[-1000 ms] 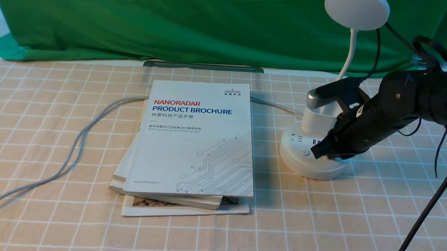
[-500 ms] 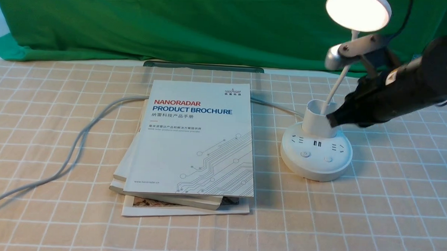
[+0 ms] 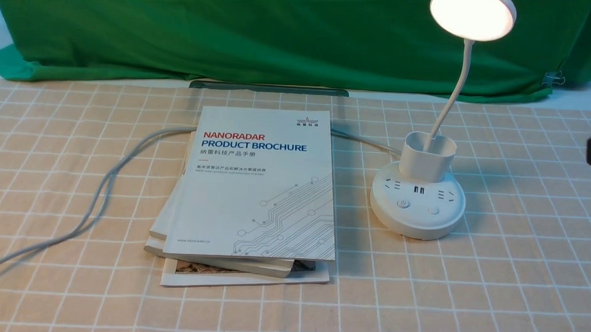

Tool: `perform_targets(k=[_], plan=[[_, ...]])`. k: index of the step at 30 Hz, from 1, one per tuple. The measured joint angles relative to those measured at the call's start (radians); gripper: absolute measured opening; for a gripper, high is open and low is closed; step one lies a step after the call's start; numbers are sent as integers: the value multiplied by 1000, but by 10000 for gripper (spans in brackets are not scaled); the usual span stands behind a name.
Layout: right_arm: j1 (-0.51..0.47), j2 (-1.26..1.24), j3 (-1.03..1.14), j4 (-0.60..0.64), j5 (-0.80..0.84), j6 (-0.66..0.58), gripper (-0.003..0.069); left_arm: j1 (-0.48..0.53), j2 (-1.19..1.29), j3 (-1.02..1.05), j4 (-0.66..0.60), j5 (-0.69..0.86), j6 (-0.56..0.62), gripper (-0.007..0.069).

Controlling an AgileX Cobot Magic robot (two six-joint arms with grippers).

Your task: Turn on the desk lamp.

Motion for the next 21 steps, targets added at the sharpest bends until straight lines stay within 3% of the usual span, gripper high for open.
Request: perform_targets(k=[4,11,21], plan=[[0,-151,86,1,-26,26,38,0,0,0,0,0,0,21],[0,-423,292,2,-220,-40,48,0,0,0,0,0,0,21],[-6,-589,533,2,-405,-31,76,0,0,0,0,0,0,21]])
